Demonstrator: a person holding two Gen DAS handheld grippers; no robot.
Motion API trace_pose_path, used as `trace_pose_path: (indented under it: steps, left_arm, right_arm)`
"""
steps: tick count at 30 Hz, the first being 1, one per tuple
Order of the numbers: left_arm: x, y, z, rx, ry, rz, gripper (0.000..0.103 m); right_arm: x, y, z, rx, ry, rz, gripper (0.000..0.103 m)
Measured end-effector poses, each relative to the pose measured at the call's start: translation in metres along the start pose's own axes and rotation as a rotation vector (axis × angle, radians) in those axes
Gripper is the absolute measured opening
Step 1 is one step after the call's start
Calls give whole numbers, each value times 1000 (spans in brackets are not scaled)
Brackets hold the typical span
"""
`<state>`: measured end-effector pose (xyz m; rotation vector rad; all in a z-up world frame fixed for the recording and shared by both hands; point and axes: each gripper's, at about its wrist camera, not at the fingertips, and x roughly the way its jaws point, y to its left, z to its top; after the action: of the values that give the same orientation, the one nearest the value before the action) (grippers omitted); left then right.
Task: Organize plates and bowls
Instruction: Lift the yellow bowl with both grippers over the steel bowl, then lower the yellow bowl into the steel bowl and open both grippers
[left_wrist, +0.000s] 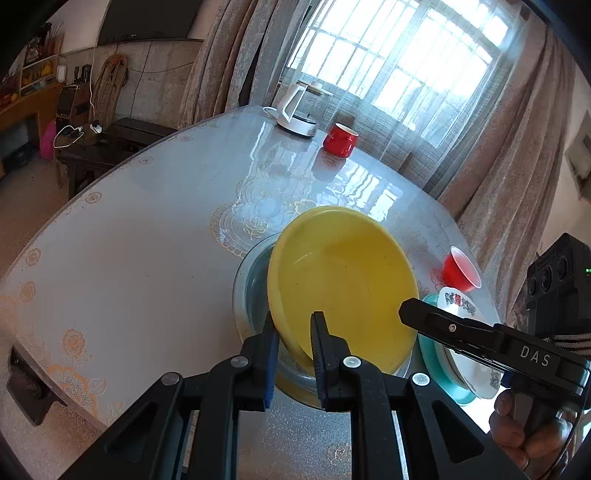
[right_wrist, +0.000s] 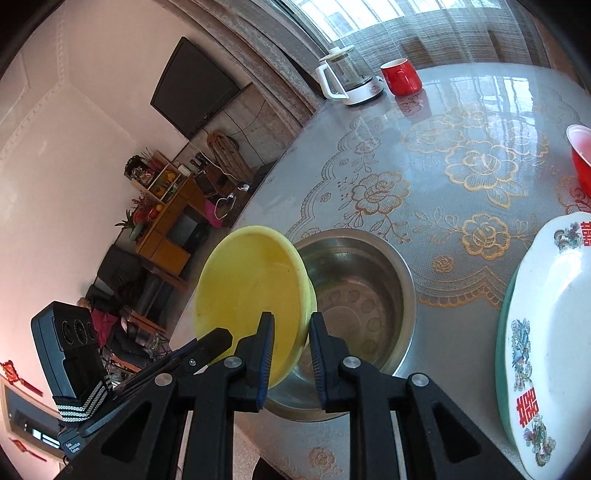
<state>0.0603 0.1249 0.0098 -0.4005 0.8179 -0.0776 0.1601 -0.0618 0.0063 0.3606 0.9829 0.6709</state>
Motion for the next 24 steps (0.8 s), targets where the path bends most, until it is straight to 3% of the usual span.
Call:
trace_pose_path:
  steps: [12,24]
  left_arm:
    - [32,-4,-1,20,80,31,17]
    - [41,-8,3,59,83,59,17]
  right_arm:
    - [13,-15,-4,32,34,-75,20]
    - [20,-20,-6,34,54,-111,21]
